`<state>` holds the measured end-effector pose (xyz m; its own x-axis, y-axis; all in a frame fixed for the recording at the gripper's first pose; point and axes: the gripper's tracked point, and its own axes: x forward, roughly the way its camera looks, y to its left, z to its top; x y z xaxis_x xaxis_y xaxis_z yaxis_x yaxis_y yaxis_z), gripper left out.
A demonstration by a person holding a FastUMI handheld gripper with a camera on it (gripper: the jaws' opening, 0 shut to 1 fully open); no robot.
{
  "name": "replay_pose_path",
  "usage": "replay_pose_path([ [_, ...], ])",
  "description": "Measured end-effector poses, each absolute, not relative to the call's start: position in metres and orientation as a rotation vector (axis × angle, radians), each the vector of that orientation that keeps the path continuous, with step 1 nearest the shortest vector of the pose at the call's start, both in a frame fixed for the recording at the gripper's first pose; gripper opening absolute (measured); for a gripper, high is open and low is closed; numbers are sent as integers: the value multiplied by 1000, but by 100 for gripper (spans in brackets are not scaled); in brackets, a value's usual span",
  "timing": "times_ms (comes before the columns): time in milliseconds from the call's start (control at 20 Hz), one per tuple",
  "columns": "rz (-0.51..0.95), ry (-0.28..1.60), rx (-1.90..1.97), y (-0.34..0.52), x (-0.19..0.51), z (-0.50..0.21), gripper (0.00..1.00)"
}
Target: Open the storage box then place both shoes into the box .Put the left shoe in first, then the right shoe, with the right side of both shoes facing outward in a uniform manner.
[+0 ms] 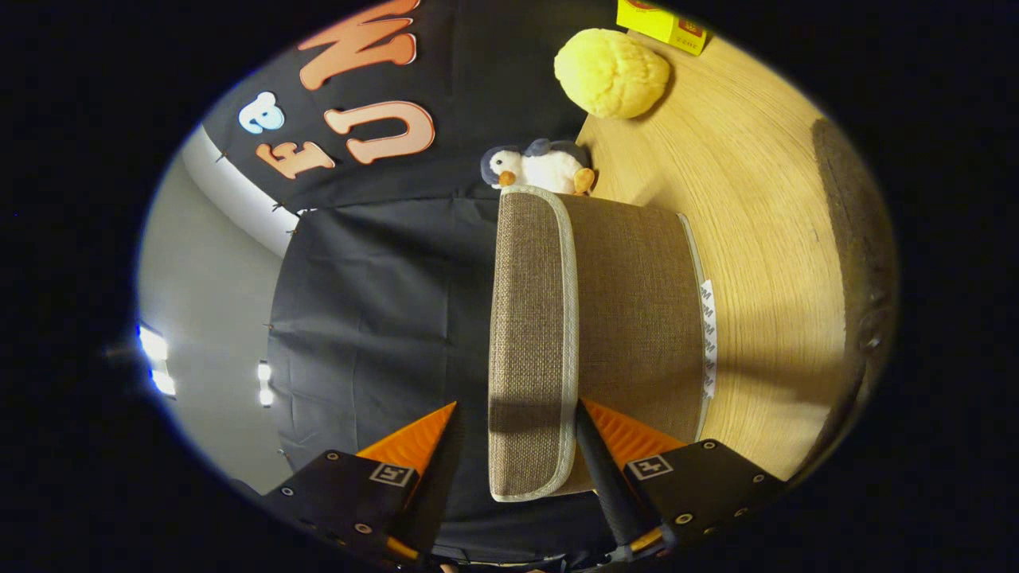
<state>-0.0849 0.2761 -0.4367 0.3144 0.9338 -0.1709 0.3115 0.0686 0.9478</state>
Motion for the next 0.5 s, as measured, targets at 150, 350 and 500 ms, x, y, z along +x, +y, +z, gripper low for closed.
replay_pose_path([
  [150,711,1171,1444,265,-84,-426,70],
  [350,697,1053,1513,243,-62,-391,38],
  [500,743,1031,1469,248,-57,-365,26],
])
